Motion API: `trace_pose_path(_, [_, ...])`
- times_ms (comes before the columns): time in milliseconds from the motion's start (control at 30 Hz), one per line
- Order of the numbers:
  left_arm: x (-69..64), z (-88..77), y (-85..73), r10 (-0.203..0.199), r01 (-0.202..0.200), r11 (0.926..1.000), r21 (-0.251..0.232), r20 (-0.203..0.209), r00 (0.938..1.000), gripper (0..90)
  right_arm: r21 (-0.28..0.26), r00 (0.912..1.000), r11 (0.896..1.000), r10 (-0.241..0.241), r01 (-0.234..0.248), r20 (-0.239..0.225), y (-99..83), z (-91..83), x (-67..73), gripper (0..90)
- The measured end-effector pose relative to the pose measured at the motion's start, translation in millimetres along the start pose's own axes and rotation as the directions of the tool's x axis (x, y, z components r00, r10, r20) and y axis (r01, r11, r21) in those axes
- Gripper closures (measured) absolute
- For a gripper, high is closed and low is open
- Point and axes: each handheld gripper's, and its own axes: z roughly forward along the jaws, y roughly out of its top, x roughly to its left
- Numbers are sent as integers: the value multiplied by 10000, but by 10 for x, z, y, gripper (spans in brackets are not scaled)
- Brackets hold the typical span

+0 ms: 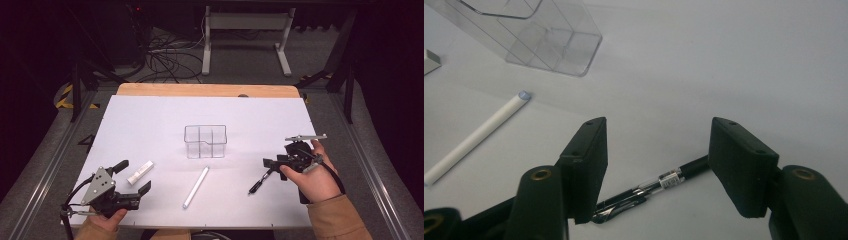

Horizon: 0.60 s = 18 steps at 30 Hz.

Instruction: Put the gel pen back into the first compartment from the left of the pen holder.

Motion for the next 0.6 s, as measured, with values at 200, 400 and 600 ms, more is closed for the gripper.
trace_pose_path(200, [-4,0,0,14,-14,10000,4,7,10000,43,353,9982,9976,584,-589,152,-3,-4,-19,405])
trace_pose_path(400, [-4,-2,-1,-5,5,10000,-12,21,10000,44,108,9994,9993,350,-350,67,-1,24,-49,295])
trace_pose_path(600, [-2,-2,-1,-3,3,10000,0,7,10000,44,-109,9978,9986,-516,512,-418,11,53,-93,277])
